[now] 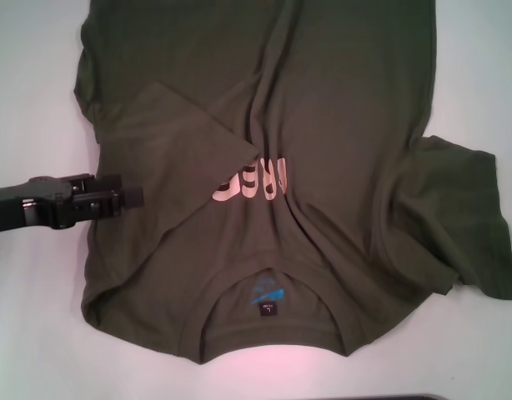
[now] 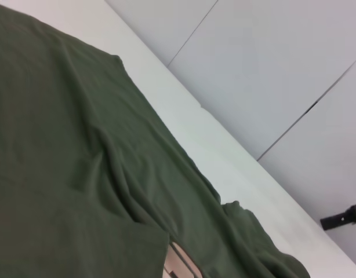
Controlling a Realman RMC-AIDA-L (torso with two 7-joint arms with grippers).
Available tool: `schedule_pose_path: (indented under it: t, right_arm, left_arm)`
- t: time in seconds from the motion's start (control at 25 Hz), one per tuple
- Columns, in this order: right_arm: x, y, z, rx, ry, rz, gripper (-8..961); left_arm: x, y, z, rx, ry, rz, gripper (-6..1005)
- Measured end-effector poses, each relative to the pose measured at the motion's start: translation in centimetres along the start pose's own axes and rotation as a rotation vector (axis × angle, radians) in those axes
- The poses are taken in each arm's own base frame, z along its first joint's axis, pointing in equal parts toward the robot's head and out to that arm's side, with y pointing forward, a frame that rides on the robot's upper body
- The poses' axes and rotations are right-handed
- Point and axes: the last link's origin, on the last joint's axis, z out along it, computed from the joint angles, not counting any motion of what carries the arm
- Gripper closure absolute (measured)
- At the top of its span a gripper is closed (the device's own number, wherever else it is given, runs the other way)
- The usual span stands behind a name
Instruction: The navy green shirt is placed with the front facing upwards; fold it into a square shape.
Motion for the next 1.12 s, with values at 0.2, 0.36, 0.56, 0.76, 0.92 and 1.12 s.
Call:
schedule_pose_path:
  t: [0.2,0.36,0.56,0.76,0.92,1.12]
  right_arm:
    - [0.5,-0.9,0.4,0.055,0.019,0.102,45]
    - [1.1,-1.3,0.7,0.072,0.036,0.162,45]
    - [1.9,-1.9,1.3,0.071,0.033,0.243,45]
    - [2.6,-2.1,2.4,0.057,0.045,0.272,45]
    - [2.8,-2.4,2.8,0.072,0.056,0.282,45]
    - [2.9,-2.5,3.2,0.076,0.05,0.287,45]
  left_arm:
    - [0.5,0.1,0.3,-0.007,0.007,0.01,279]
    - [0.8,0.0,0.5,-0.007,0.008,0.015,279]
    - [0.8,0.0,0.7,-0.007,0.01,0.016,279]
    - [0.8,0.0,0.7,-0.006,0.01,0.015,279]
    - [0.9,0.0,0.7,-0.005,0.01,0.016,279]
    - [1.0,0.0,0.8,-0.004,0.009,0.02,279]
